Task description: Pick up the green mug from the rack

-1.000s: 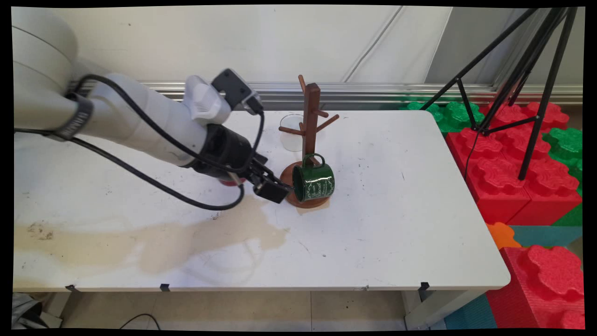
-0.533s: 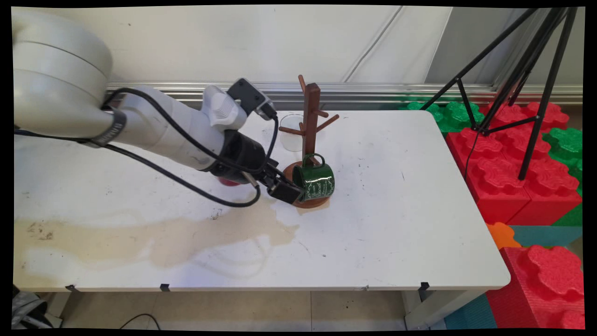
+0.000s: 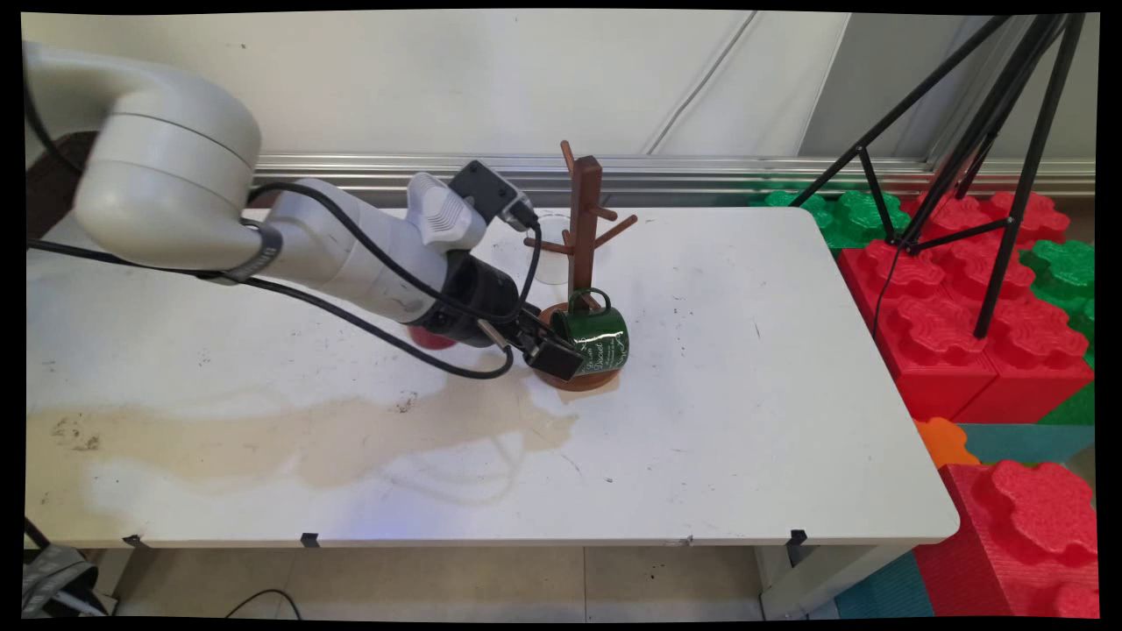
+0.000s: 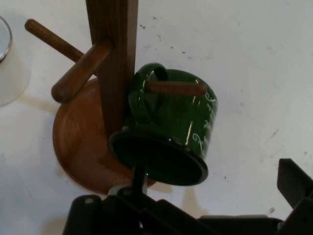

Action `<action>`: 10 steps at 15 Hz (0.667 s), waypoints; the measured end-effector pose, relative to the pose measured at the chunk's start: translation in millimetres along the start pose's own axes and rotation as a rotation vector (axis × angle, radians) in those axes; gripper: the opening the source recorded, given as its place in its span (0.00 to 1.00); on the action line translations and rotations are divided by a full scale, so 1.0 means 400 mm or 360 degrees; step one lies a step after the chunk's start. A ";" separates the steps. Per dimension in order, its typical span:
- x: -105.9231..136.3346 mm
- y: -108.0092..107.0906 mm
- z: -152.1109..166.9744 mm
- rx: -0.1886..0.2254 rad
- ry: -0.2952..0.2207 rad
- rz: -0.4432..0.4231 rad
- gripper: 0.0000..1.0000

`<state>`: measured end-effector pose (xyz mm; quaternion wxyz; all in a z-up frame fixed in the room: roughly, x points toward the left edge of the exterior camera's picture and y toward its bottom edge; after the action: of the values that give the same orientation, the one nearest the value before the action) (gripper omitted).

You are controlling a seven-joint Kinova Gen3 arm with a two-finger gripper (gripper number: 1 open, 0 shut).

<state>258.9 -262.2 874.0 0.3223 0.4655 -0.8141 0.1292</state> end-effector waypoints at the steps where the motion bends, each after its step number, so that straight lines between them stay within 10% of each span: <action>1: 0.000 -0.002 0.007 -0.0005 0.0003 -0.0006 1.00; 10: -0.008 -0.023 0.074 -0.0059 0.0041 -0.0073 1.00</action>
<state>255.9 -280.2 848.5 0.3441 0.4762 -0.8013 0.1128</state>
